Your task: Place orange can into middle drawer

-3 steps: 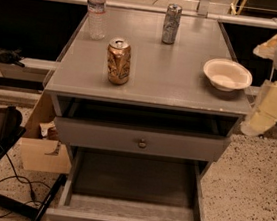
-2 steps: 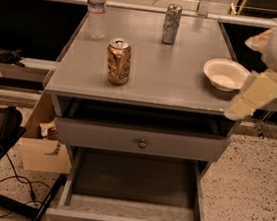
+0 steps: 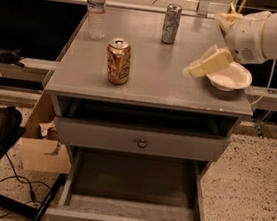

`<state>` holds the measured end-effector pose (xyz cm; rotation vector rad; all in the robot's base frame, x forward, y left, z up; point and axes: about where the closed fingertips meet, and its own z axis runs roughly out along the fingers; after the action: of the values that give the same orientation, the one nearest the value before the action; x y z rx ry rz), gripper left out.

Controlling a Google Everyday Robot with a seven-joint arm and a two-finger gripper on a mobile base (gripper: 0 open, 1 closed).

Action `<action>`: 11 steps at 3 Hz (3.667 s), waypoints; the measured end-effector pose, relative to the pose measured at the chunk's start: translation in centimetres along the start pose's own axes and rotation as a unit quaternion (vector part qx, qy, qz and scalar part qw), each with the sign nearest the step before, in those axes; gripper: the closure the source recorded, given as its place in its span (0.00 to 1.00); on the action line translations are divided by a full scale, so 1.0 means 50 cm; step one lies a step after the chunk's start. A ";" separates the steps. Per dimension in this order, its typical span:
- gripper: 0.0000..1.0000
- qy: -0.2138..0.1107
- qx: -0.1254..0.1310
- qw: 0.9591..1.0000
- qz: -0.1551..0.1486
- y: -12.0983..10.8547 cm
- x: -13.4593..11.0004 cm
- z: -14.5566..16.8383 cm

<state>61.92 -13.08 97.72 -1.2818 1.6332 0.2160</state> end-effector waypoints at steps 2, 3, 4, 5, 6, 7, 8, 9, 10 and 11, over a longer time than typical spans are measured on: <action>0.00 -0.173 -0.007 0.985 0.024 -0.096 -0.066 0.169; 0.00 -0.169 -0.004 0.985 0.022 -0.093 -0.067 0.164; 0.00 -0.178 -0.014 0.983 0.032 -0.080 -0.067 0.183; 0.00 -0.216 -0.061 0.971 0.081 -0.022 -0.068 0.269; 0.00 -0.237 -0.105 0.957 0.131 0.036 -0.091 0.333; 0.00 -0.244 -0.136 0.947 0.160 0.083 -0.111 0.367; 0.00 -0.243 -0.158 0.940 0.179 0.130 -0.118 0.388; 0.19 -0.248 -0.167 0.938 0.176 0.162 -0.120 0.408; 0.42 -0.249 -0.168 0.938 0.175 0.165 -0.121 0.410; 0.73 -0.249 -0.168 0.938 0.175 0.165 -0.121 0.410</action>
Offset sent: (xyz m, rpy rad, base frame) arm 0.1124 0.0974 0.0087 0.4414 -0.0764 0.2529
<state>66.83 7.63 89.20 -1.0515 1.3973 0.9945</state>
